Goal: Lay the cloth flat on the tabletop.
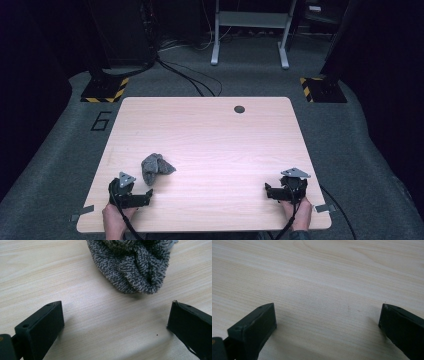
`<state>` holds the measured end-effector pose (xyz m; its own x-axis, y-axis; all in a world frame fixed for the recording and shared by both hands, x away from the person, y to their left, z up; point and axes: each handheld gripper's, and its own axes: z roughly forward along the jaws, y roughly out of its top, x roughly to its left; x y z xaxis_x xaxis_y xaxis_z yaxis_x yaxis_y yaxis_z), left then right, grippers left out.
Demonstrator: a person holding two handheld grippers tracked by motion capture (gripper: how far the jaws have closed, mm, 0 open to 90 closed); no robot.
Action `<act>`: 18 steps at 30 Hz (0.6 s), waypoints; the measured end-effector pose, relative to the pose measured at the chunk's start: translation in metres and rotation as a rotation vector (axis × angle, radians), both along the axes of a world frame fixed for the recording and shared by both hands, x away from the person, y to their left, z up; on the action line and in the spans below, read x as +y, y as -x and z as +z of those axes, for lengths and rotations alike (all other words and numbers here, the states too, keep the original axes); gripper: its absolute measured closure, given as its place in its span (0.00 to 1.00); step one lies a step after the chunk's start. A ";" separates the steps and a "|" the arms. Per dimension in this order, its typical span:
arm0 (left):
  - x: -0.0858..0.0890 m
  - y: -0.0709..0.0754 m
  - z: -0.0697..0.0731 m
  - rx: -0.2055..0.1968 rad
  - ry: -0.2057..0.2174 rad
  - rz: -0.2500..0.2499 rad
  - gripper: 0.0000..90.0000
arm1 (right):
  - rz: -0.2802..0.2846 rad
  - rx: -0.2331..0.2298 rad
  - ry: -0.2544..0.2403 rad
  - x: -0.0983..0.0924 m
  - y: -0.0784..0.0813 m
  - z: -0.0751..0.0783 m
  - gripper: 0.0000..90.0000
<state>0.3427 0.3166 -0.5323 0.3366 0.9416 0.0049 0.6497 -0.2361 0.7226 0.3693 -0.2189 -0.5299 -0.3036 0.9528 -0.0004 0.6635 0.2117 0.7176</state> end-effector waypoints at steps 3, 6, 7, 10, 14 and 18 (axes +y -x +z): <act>0.000 0.000 0.000 -0.002 0.000 0.002 0.01 | 0.000 0.000 0.003 0.000 0.000 0.000 0.00; 0.000 0.000 0.000 -0.005 -0.001 0.000 0.01 | 0.005 -0.002 0.004 0.000 -0.001 0.000 0.00; 0.000 -0.001 0.000 -0.005 0.000 -0.001 0.01 | 0.003 0.000 0.003 -0.001 -0.001 0.000 0.00; 0.000 -0.001 0.000 -0.005 0.000 -0.002 0.00 | -0.004 0.000 -0.002 0.000 -0.001 0.000 0.00; 0.000 -0.001 0.000 -0.005 0.000 -0.002 0.00 | -0.003 0.001 -0.002 0.000 -0.001 0.000 0.00; 0.000 -0.001 0.000 -0.004 0.000 -0.001 0.00 | -0.002 0.000 -0.001 0.000 -0.001 0.000 0.00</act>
